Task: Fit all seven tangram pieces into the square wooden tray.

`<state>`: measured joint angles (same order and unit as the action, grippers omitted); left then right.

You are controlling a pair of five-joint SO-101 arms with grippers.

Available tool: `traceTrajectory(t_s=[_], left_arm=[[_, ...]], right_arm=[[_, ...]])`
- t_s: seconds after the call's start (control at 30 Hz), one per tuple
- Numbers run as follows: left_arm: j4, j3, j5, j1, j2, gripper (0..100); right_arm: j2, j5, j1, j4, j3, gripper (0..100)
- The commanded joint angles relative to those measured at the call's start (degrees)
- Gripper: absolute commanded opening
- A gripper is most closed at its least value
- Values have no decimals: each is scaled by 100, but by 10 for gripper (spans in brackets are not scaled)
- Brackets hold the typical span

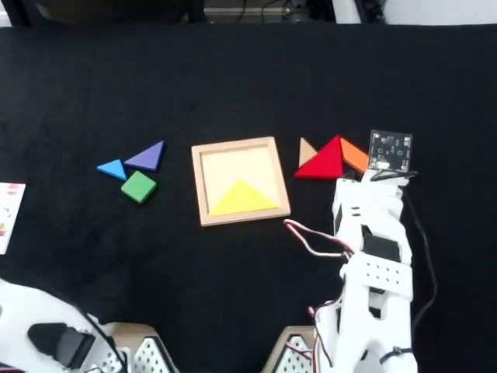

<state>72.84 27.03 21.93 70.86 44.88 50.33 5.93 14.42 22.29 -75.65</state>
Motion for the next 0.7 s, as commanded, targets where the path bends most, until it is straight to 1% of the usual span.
traceTrajectory(t_s=[0.0, 0.2, 0.33, 0.4, 0.5, 0.6, 0.67], left_arm=[[-105, 1138, 35, 620, 589, 306], [-53, 2360, 475, 1279, 1125, 306], [-26, 2756, 510, 1508, 1187, 306], [185, 2958, 510, 1534, 1187, 306], [941, 3547, 484, 1446, 1187, 306], [1987, 4558, 466, 1033, 1187, 306], [2716, 5402, 387, 637, 1187, 306]], right_arm=[[119, 9, -88, -105, 40, 12], [119, 9, -88, -105, 40, 12], [119, 9, -88, -105, 40, 12], [119, 9, -88, -105, 40, 12], [119, 9, -88, -105, 40, 12], [119, 9, -88, -105, 40, 12], [119, 9, -88, -105, 40, 12]])
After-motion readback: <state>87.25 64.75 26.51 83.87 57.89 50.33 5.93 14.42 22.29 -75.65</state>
